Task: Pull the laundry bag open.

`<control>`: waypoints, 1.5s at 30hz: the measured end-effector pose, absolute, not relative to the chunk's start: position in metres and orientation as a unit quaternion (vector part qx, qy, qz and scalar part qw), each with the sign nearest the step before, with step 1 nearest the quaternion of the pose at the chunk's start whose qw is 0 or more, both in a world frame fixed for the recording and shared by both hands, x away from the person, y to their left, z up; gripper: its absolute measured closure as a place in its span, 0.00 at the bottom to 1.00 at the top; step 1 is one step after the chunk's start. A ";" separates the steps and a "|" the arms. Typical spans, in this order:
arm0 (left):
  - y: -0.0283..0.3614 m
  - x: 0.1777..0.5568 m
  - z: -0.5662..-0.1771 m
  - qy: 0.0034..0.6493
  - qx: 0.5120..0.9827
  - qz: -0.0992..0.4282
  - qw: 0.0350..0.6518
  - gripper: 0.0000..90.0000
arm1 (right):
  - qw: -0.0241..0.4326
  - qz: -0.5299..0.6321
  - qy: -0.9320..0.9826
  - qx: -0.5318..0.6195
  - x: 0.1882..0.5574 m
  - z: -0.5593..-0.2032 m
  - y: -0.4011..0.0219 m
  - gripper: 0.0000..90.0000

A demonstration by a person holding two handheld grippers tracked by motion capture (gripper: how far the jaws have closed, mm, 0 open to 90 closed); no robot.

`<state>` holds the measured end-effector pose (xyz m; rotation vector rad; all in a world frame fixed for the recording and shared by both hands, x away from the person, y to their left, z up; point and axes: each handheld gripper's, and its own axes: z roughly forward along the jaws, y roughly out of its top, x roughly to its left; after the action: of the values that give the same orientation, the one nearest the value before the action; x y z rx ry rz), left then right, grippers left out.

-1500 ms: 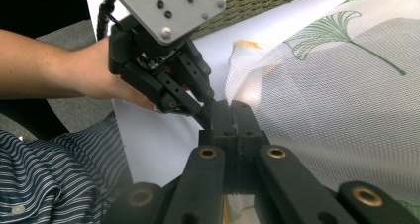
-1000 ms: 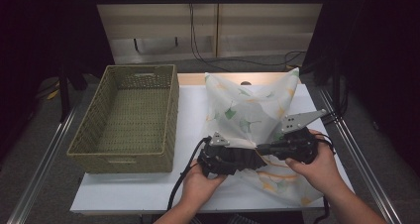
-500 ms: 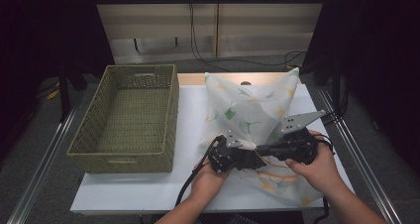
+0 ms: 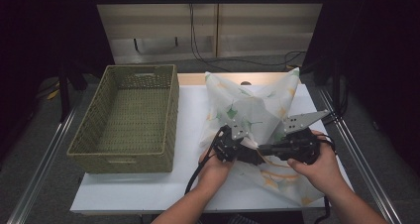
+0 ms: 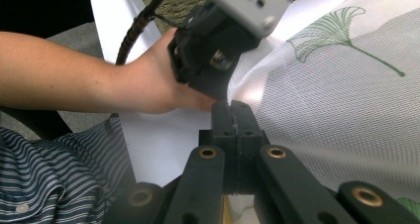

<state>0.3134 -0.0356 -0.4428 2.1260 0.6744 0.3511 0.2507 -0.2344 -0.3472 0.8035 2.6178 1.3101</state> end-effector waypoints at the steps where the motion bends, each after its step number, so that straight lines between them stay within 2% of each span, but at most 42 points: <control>1: -0.036 0.316 -0.443 0.273 0.847 0.142 0.433 0.97 | 0.053 0.431 0.861 0.263 0.251 -0.347 -0.235 1.00; 7: -0.030 0.317 -0.447 0.275 0.848 0.112 0.439 0.93 | 0.051 0.430 0.860 0.270 0.253 -0.351 -0.238 1.00; 9: -0.024 0.312 -0.445 0.277 0.848 0.102 0.439 0.72 | 0.052 0.427 0.861 0.272 0.253 -0.352 -0.239 1.00; 10: -0.019 0.308 -0.443 0.270 0.854 0.096 0.435 0.67 | 0.056 0.426 0.861 0.272 0.254 -0.353 -0.239 1.00; 13: -0.004 0.295 -0.436 0.255 0.866 0.092 0.420 0.59 | 0.052 0.424 0.862 0.272 0.253 -0.354 -0.240 1.00; 16: 0.012 0.282 -0.432 0.247 0.871 0.083 0.416 0.57 | 0.056 0.420 0.864 0.273 0.252 -0.356 -0.238 1.00; 20: 0.031 0.270 -0.432 0.258 0.873 0.117 0.397 0.55 | 0.058 0.419 0.864 0.273 0.251 -0.357 -0.238 1.00; 29: 0.063 0.273 -0.432 0.311 0.865 0.157 0.361 0.50 | 0.055 0.417 0.865 0.273 0.252 -0.357 -0.237 1.00; 34: 0.064 0.275 -0.439 0.305 0.871 0.146 0.356 0.53 | 0.054 0.418 0.865 0.273 0.254 -0.357 -0.236 1.00; 39: 0.055 0.287 -0.447 0.312 0.872 0.147 0.349 0.51 | 0.050 0.418 0.866 0.271 0.255 -0.358 -0.233 1.00; 45: 0.052 0.306 -0.458 0.333 0.862 0.123 0.361 0.51 | 0.047 0.421 0.864 0.273 0.257 -0.358 -0.234 1.00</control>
<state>0.3062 0.0522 -0.4584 2.2222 0.8590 0.3180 0.2568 -0.2336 -0.3579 0.8325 2.6369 1.2833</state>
